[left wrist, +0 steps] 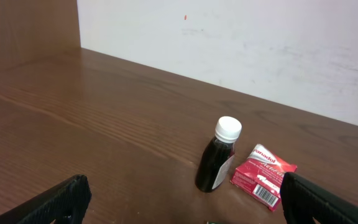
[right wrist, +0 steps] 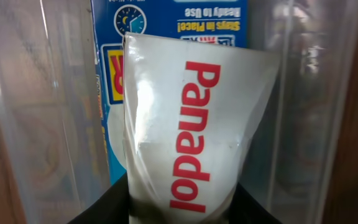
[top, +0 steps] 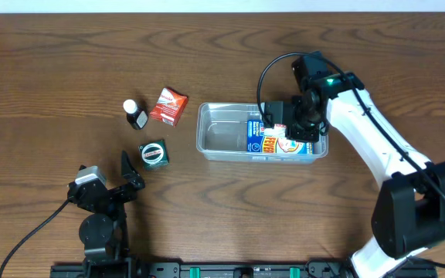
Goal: Pack container
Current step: 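Lower the white box beside the blue box and release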
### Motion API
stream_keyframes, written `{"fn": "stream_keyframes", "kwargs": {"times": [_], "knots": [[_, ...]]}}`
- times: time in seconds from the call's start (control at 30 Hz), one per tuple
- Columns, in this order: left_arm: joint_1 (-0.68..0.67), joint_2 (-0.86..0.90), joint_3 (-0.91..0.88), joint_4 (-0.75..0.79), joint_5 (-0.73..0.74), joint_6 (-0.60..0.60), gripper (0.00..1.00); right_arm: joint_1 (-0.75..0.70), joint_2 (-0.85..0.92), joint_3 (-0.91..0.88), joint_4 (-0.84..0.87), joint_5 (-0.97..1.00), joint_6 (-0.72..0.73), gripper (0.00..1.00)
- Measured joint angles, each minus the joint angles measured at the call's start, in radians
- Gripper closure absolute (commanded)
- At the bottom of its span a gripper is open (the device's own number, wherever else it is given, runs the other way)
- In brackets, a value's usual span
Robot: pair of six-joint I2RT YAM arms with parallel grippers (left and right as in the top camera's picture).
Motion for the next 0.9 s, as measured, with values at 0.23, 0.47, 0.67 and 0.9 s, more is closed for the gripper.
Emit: {"fn": "stream_keyframes", "kwargs": {"times": [0.23, 0.47, 0.67, 0.9], "knots": [[0.0, 0.0, 0.0, 0.0, 0.0, 0.0, 0.02, -0.004, 0.026, -0.001, 0.006, -0.004, -0.004, 0.52], [0.0, 0.0, 0.0, 0.0, 0.0, 0.0, 0.02, -0.021, 0.027, -0.001, 0.009, -0.004, -0.002, 0.48], [0.0, 0.0, 0.0, 0.0, 0.0, 0.0, 0.02, -0.019, 0.027, -0.001, 0.009, -0.034, 0.036, 0.46], [0.0, 0.0, 0.0, 0.0, 0.0, 0.0, 0.02, 0.024, 0.015, 0.015, -0.013, -0.092, 0.15, 0.47]]}}
